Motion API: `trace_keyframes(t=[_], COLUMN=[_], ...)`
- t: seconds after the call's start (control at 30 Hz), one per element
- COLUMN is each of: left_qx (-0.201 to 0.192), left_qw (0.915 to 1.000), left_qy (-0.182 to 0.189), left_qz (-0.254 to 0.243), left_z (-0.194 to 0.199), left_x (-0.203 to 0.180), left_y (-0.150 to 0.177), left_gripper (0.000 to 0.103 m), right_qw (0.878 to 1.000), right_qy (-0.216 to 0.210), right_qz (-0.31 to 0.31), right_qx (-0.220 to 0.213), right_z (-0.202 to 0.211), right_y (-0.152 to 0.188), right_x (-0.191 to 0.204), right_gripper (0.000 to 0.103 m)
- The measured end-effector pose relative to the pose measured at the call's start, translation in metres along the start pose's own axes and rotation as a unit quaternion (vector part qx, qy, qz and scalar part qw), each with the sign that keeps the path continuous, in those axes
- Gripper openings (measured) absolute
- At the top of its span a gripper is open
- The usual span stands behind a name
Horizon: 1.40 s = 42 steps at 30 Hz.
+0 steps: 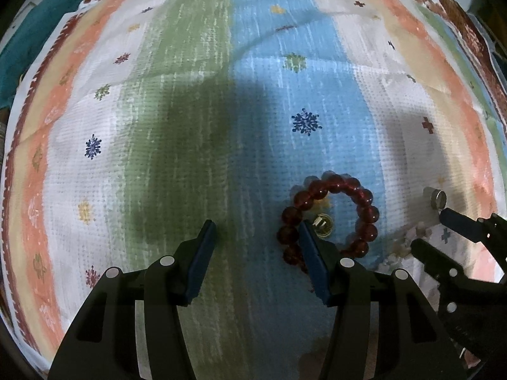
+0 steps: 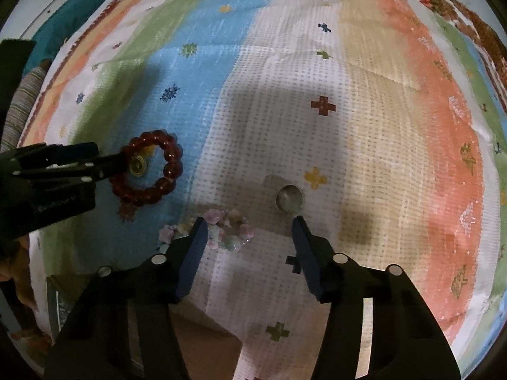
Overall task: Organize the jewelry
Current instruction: 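Move left tool to dark red bead bracelet while right tool approaches white bead strand, then close left tool on dark red bracelet while right tool grasps white bead strand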
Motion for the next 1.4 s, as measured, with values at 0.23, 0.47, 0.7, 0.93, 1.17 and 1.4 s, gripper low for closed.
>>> trace_keyframes(t=[0.23,0.47,0.7,0.93,1.17,1.4], left_qx=[-0.011,-0.011,-0.022,-0.039,-0.059,-0.069], left_qw=[0.9995,0.9996,0.9994,0.9986,0.9963,0.9947], left_qy=[-0.018,-0.013,-0.007,0.015,0.037,0.049], left_qz=[-0.025,-0.024,-0.026,-0.032,-0.051,-0.059], left_z=[-0.008,-0.003,0.017,0.042,0.063,0.077], left_x=[-0.011,-0.014,-0.014,-0.023,-0.032,-0.047], left_y=[0.004,0.004,0.0,0.006,0.01,0.016], left_gripper=[0.053,0.013,0.013,0.013,0.013,0.013], right_qw=[1.0,0.999,1.0,0.999,0.998,0.996], right_qy=[-0.022,-0.037,-0.015,0.018,0.03,0.027], right_qz=[0.006,0.012,0.015,0.021,0.025,0.031], right_qx=[0.0,-0.004,-0.018,-0.039,-0.056,-0.08], right_z=[-0.005,-0.003,0.01,0.033,0.05,0.07], right_y=[-0.006,-0.006,-0.007,-0.009,-0.005,-0.003], right_x=[0.009,0.015,0.012,0.01,0.013,0.021], right_gripper=[0.027,0.009,0.009,0.009,0.009,0.009])
Point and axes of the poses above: each gripper's, at about its wrist camera, not at the fingertips, and z roughly against the way its jaws point, x to its left, y to its underside, the point moved 3 cm from there along -z, roughly the way its jaws point, and after that the axes turned 14 degrees about z, right-handed, at the moved point
